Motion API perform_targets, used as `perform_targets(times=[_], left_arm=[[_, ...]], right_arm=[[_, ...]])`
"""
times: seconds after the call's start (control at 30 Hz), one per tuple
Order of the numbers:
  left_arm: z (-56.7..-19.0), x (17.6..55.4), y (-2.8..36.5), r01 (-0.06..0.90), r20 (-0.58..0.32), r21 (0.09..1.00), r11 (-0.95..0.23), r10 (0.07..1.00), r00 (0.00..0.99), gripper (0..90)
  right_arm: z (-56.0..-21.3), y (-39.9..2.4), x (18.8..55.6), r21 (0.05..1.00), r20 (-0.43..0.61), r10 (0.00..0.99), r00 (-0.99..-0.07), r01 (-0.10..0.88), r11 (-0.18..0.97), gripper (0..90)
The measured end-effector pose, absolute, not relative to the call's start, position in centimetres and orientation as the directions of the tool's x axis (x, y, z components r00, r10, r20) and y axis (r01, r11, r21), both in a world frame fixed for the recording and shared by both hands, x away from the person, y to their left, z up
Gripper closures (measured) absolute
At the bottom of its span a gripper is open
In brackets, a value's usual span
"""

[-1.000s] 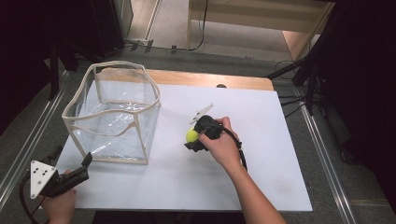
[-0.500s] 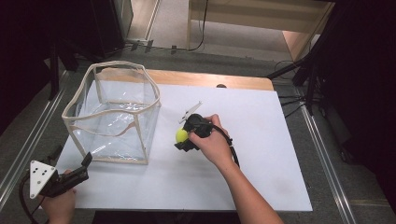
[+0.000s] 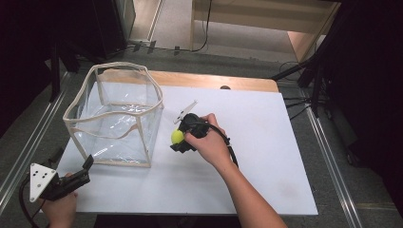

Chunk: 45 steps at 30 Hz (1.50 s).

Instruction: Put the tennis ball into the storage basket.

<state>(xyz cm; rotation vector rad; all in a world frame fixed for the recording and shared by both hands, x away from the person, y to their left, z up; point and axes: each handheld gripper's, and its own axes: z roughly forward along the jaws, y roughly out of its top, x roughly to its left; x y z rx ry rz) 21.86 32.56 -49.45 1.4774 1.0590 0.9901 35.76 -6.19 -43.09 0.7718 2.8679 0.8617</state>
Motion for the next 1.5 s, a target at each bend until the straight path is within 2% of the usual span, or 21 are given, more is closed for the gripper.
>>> perform_targets(times=[1.5], left_arm=[[-49.4,21.9,32.7,0.121,0.047,0.989,-0.084,0.960,0.276,6.8]], right_arm=[[-36.9,-4.2,36.6,0.564,0.065,0.398,-0.915,0.363,0.742,23.5]])
